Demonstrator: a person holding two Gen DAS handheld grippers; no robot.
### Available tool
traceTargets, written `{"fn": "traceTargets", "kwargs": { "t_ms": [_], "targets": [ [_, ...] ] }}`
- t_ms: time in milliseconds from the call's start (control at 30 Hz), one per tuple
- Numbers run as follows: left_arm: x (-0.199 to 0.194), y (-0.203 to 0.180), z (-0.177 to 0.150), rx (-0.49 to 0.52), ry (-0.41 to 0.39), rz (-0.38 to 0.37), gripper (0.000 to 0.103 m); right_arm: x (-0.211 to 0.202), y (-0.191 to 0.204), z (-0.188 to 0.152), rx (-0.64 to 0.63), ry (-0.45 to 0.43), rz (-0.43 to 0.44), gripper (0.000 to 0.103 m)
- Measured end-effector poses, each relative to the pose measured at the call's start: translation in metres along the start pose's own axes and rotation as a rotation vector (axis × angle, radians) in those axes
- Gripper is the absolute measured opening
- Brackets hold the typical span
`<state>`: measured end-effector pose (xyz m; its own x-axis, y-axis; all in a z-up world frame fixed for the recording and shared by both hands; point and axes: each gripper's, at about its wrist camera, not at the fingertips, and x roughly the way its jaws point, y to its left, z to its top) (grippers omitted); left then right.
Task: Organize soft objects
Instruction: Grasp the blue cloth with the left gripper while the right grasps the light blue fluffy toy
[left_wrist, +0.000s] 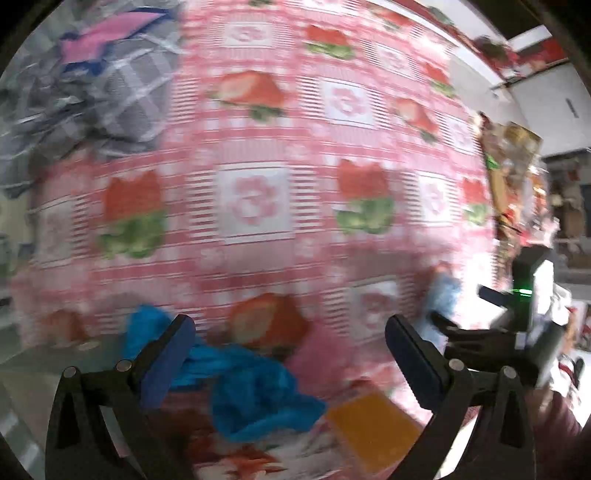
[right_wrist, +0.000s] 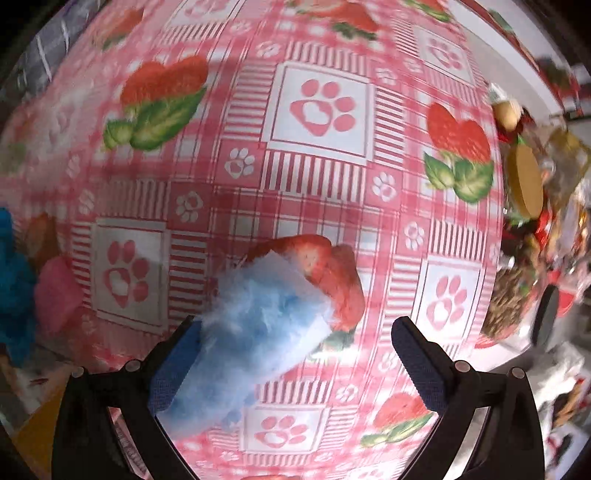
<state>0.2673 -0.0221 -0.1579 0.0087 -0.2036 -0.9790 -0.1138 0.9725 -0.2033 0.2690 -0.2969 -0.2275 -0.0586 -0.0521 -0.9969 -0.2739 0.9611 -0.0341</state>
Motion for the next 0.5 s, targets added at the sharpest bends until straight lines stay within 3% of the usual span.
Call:
{"fn": "traceTargets", "kwargs": {
  "t_ms": [100,233,500],
  "targets": [
    [0.011,0.012,-0.015,-0.028,0.055,0.024,0.103,0.001,0.001,-0.007,0.030,0.017,0.073,0.101],
    [0.029,0.007,-0.045,0.022,0.153,0.079,0.103,0.003,0.019,-0.026,0.021,0.036,0.113,0.101],
    [0.075,0.022,-0.072,-0.138,0.389,-0.057,0.103,0.013,0.042,-0.040,-0.012,0.067,0.111,0.101]
  ]
}}
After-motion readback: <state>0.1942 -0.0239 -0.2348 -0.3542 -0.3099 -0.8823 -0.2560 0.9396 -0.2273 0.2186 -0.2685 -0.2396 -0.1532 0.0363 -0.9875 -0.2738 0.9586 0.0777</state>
